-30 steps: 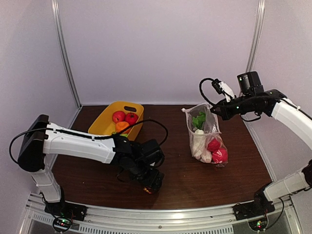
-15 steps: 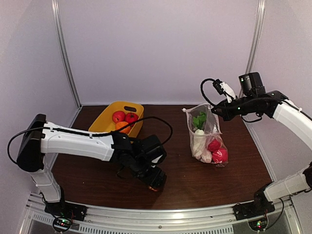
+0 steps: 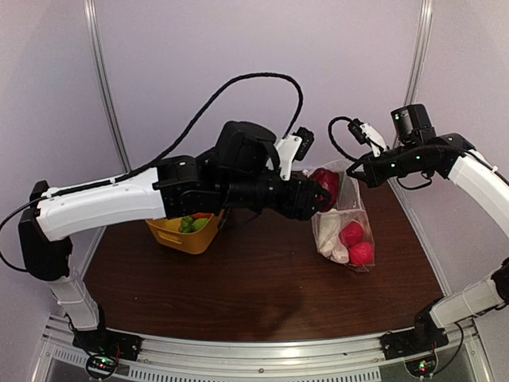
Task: Place the food in the zip-top bag and seal the zipper
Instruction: Pick up the fake fruit at the center of the board, then place the fake fruit in the zipper food storage bag.
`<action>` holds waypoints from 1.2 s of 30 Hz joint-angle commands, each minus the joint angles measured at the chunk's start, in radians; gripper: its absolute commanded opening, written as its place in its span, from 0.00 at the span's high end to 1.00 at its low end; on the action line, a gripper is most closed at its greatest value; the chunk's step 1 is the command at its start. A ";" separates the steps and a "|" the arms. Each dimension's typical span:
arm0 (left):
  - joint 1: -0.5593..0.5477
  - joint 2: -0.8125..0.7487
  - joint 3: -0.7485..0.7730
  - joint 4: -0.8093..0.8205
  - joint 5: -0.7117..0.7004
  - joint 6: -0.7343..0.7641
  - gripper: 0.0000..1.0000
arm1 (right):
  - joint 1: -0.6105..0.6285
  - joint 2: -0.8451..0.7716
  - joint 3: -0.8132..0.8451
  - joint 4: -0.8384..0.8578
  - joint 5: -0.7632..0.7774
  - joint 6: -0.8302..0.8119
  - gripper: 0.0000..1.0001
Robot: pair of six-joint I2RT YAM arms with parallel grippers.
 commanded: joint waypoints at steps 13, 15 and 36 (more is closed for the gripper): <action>0.095 0.343 0.210 0.223 -0.061 -0.035 0.58 | -0.003 0.028 0.124 -0.123 -0.044 0.017 1.00; 0.097 0.392 0.265 0.180 -0.050 -0.030 0.57 | -0.003 0.031 0.129 -0.122 -0.060 0.020 1.00; 0.103 0.416 0.444 0.058 0.185 0.025 0.07 | -0.040 0.062 0.183 -0.096 -0.092 0.026 1.00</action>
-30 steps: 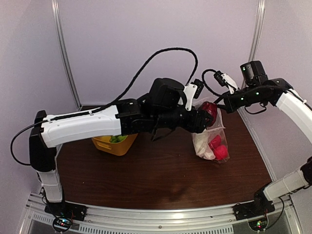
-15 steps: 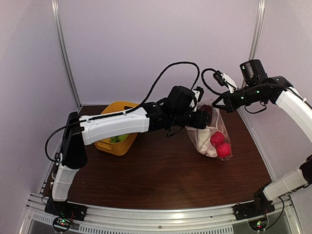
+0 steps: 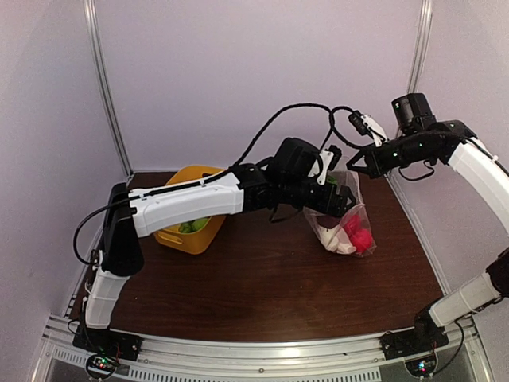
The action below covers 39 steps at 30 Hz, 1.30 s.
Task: Place the food in the zip-top bag and seal the zipper
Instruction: Place the fake fruit in the zipper food storage bag, then pick up the fake fruit from the bin.
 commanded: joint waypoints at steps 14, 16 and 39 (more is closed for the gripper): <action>0.067 -0.526 -0.359 -0.071 -0.152 0.181 0.08 | -0.106 -0.001 0.078 0.056 0.182 -0.051 1.00; 0.122 -0.567 -0.431 -0.145 -0.181 0.162 0.09 | -0.133 0.021 0.108 0.052 0.198 -0.052 1.00; 0.537 -0.525 -0.737 -0.468 -0.156 0.234 0.13 | -0.148 -0.055 -0.187 0.198 -0.023 -0.013 1.00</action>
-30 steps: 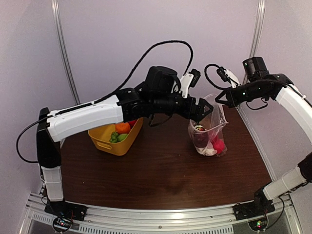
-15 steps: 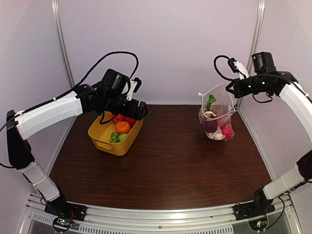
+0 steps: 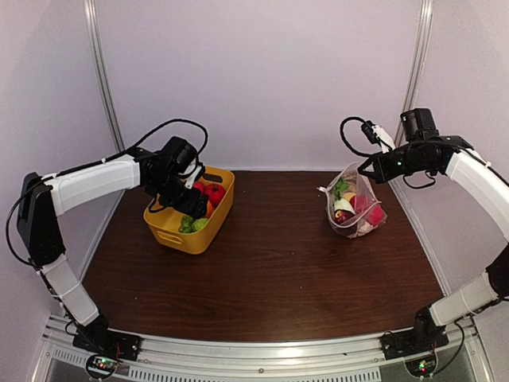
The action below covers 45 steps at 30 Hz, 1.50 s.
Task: Place the food in the zip-top bag and seal the zipper
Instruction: Pick up the fake fruit from the bin.
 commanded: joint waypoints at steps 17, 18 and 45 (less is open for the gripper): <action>0.062 0.141 -0.060 0.022 0.092 0.081 0.15 | 0.000 -0.079 -0.064 0.055 -0.028 0.022 1.00; 0.063 0.143 -0.060 0.023 0.094 0.084 0.15 | 0.001 -0.079 -0.064 0.056 -0.029 0.022 1.00; 0.126 0.415 0.441 -0.057 0.059 -0.019 0.15 | 0.001 -0.126 -0.103 0.077 0.002 0.013 1.00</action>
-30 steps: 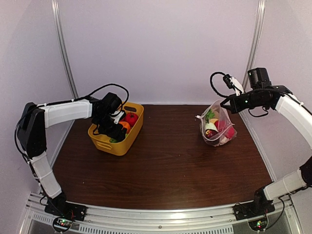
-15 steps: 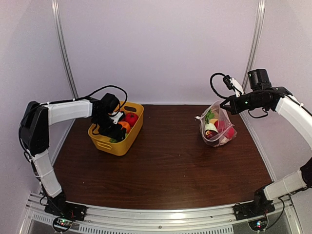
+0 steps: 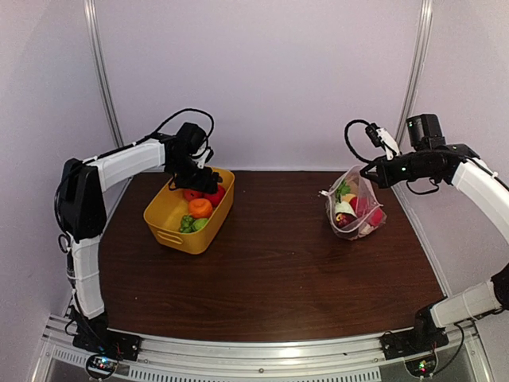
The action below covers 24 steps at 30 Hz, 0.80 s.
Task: Place the food in the zip-top bag and seal the zipper
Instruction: Pick up the fake fruit from the bin.
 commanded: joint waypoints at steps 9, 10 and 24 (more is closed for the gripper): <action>0.045 0.104 0.002 -0.019 -0.005 -0.022 0.14 | 0.001 -0.044 -0.025 0.029 0.015 0.011 1.00; 0.047 0.111 0.003 -0.019 -0.002 -0.020 0.14 | 0.001 -0.040 -0.022 0.029 0.014 0.011 1.00; 0.073 0.194 0.036 -0.004 0.074 -0.023 0.15 | 0.001 -0.047 -0.038 0.039 0.010 0.013 1.00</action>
